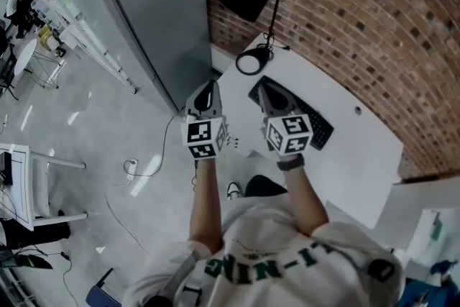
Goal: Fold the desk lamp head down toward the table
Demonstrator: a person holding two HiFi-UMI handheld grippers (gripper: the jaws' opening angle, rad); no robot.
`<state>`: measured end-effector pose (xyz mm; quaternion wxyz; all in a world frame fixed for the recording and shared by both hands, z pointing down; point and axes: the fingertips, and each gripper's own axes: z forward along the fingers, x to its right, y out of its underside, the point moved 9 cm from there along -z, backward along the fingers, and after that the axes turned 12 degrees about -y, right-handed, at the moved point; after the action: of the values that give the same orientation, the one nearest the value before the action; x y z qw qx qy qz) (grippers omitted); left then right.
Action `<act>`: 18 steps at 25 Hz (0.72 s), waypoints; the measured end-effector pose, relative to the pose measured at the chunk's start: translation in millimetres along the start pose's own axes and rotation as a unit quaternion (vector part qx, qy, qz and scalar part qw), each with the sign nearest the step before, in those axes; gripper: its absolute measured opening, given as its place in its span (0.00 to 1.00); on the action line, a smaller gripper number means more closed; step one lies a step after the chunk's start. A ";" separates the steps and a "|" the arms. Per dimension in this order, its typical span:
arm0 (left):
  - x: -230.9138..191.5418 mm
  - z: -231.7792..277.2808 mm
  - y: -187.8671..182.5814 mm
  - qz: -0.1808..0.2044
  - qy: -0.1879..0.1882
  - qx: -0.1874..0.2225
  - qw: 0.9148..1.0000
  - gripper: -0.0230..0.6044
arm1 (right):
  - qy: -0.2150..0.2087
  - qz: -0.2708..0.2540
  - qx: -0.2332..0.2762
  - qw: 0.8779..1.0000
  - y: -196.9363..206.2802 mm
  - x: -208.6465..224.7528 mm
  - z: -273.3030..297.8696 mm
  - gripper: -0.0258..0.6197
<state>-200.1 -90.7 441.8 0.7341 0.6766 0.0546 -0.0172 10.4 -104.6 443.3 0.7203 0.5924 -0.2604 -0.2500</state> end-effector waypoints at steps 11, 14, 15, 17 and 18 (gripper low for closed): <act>-26.3 51.7 -19.3 -0.002 -0.007 0.000 1.000 0.04 | -0.023 -0.001 0.015 1.000 -24.8 19.4 62.4 0.04; -23.9 70.2 -31.1 0.007 -0.002 0.007 1.000 0.04 | -0.026 -0.006 0.027 0.999 -36.9 31.6 76.1 0.05; -22.0 77.0 -34.9 0.011 0.001 0.009 1.000 0.04 | -0.026 -0.007 0.031 0.999 -41.0 36.5 80.3 0.05; -17.6 90.0 -41.6 0.016 0.008 0.012 1.000 0.04 | -0.025 -0.008 0.039 0.999 -48.2 45.9 87.6 0.05; -15.5 96.0 -44.5 0.019 0.011 0.014 1.000 0.04 | -0.025 -0.008 0.042 0.999 -50.9 50.1 90.7 0.04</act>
<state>-214.4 -190.7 406.8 0.7243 0.6876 0.0500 0.0036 -16.1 -212.6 411.9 0.6862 0.6175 -0.2838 -0.2595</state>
